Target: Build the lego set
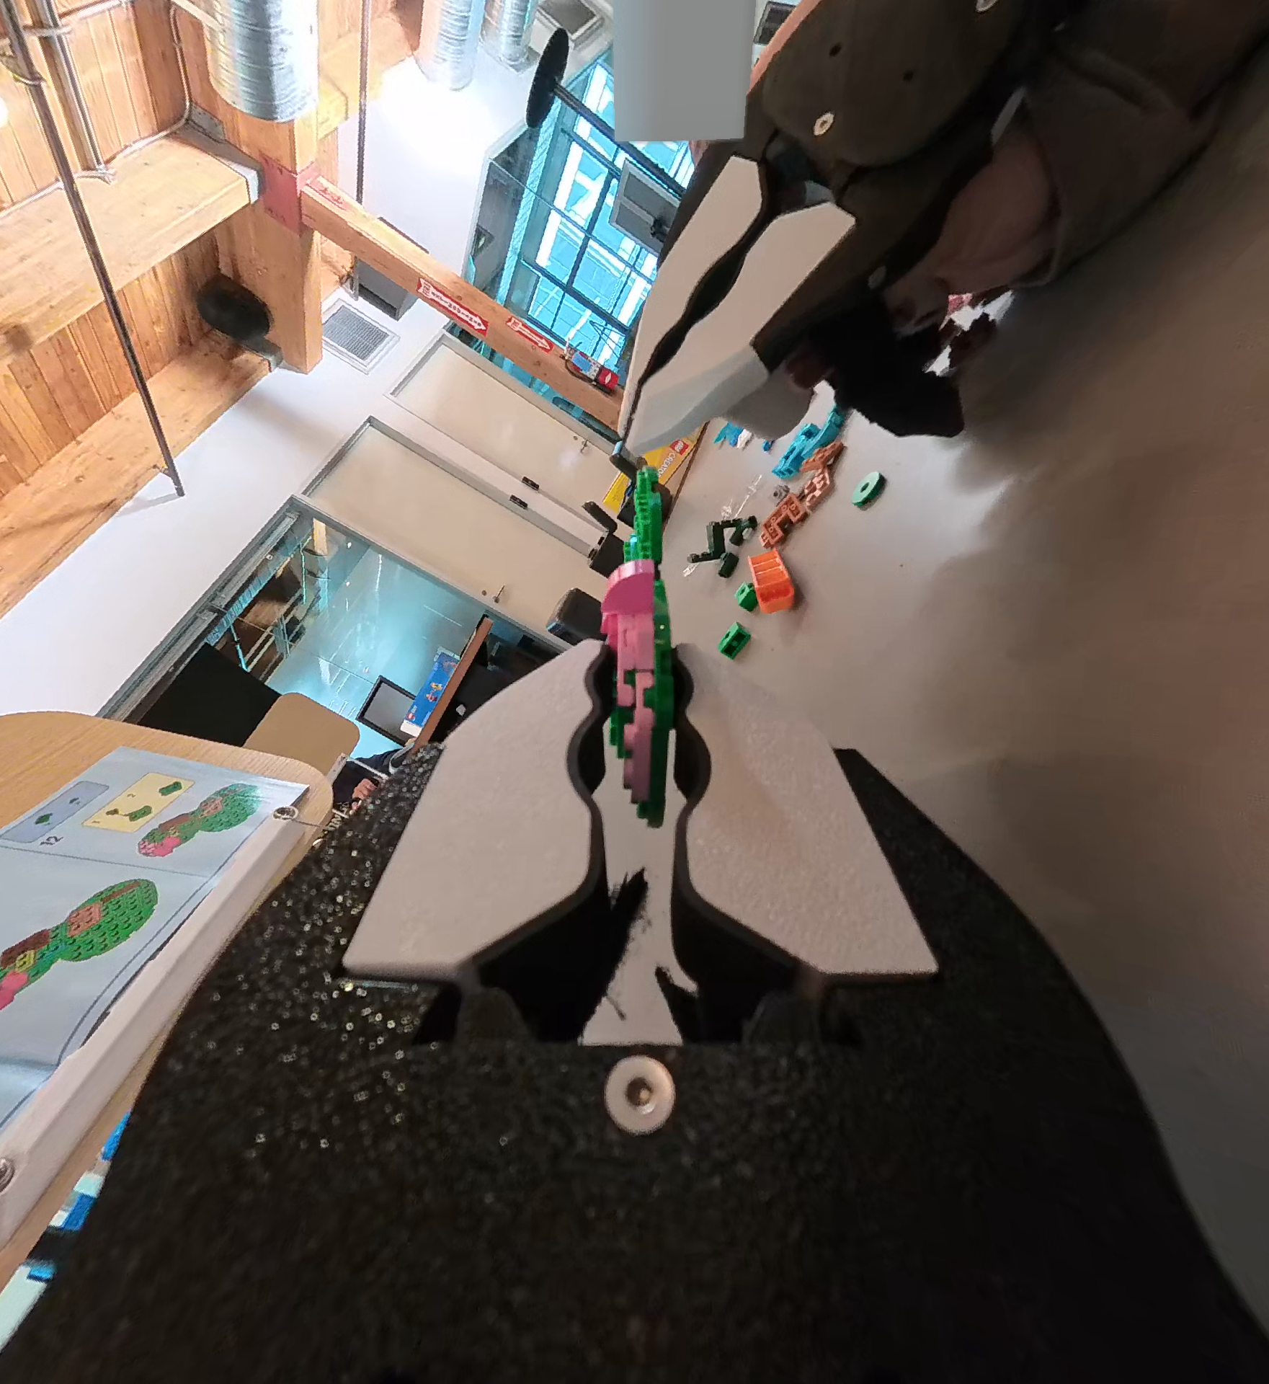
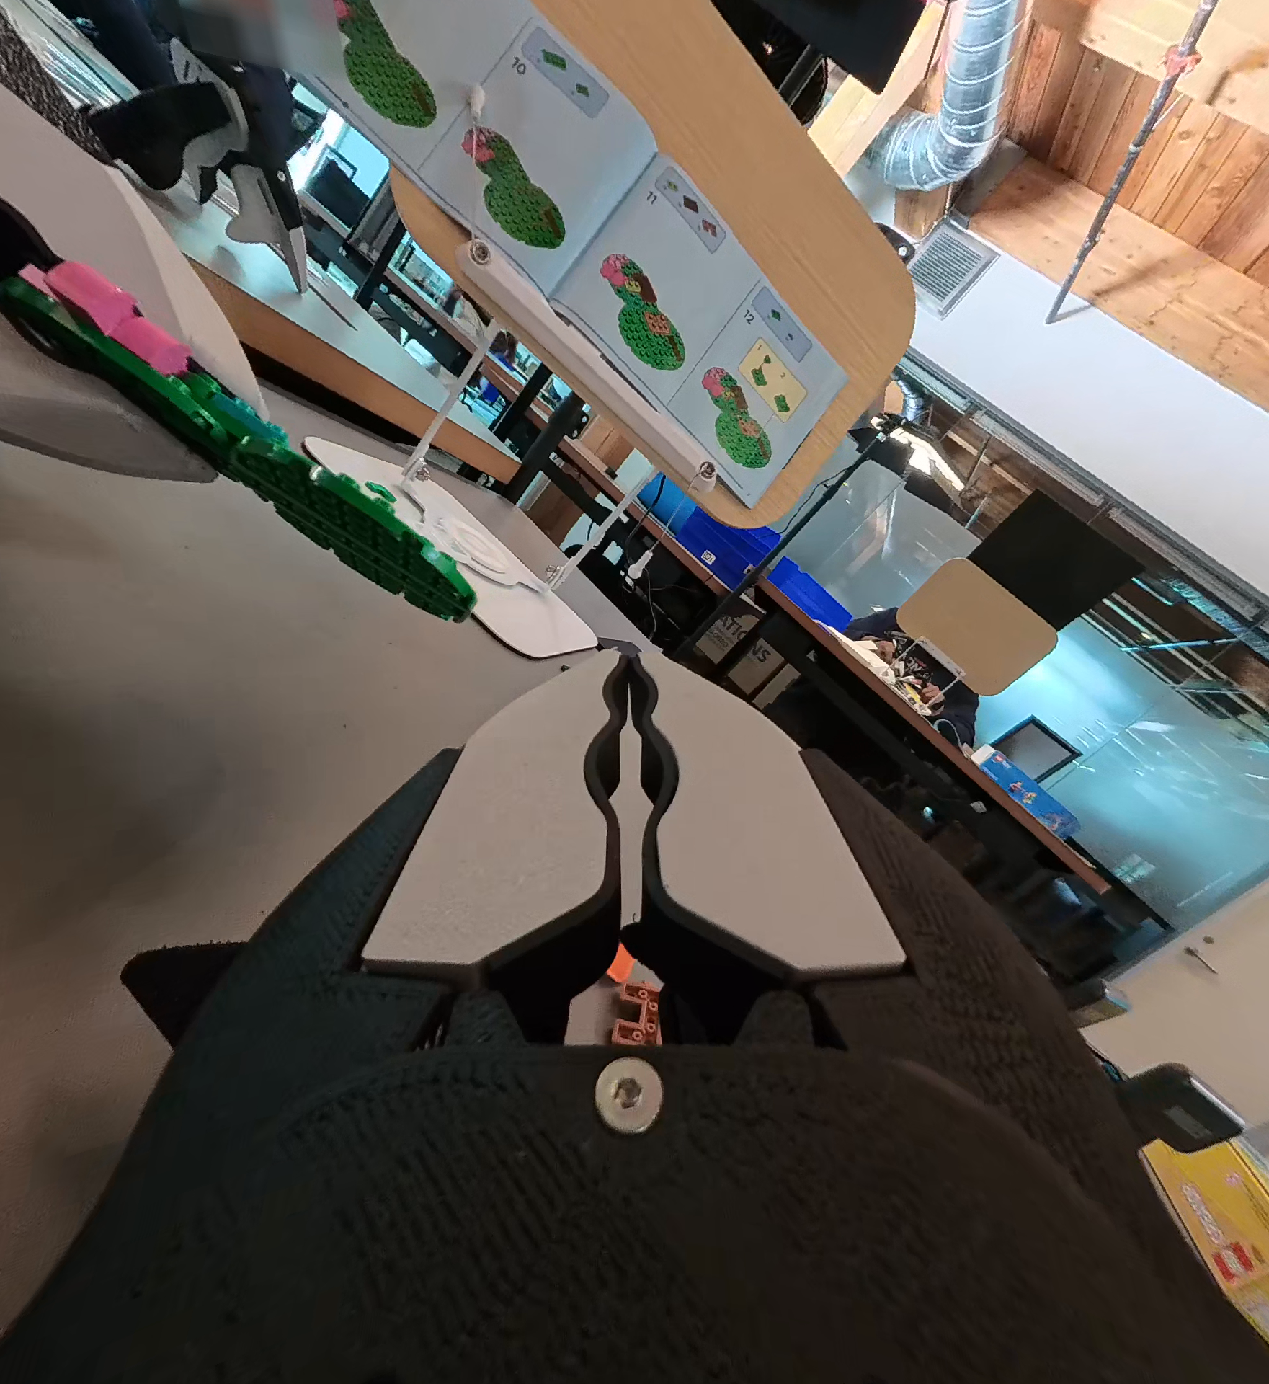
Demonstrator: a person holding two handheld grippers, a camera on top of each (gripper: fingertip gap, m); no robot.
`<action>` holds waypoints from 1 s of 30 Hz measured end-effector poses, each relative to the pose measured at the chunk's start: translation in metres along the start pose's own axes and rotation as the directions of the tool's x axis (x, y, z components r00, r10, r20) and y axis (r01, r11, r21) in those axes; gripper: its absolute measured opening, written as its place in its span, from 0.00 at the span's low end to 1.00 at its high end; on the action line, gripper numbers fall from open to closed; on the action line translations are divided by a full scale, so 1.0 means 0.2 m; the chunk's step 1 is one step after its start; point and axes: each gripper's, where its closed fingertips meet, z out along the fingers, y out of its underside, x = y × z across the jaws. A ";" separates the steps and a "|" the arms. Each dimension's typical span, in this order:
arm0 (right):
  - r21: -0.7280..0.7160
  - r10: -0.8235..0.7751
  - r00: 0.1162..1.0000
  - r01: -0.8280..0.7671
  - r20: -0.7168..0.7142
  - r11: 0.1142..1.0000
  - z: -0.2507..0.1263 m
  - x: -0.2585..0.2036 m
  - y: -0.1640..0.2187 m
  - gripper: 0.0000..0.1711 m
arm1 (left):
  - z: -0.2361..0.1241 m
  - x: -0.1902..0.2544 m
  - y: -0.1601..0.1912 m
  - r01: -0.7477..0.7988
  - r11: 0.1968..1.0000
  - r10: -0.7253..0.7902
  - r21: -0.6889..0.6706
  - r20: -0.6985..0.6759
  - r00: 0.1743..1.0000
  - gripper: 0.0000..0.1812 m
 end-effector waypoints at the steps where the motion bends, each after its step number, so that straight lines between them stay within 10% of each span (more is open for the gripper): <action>1: 0.000 0.002 1.000 -0.002 0.001 1.000 0.00 0.00 0.00 0.00 | 0.00 0.00 0.00 0.000 1.000 0.000 -0.001 -0.002 1.000 0.07; 30: 0.015 0.007 0.999 -0.007 0.034 1.000 0.00 -0.02 -0.01 0.00 | 0.00 0.02 0.00 -0.021 1.000 0.021 0.003 -0.021 1.000 0.07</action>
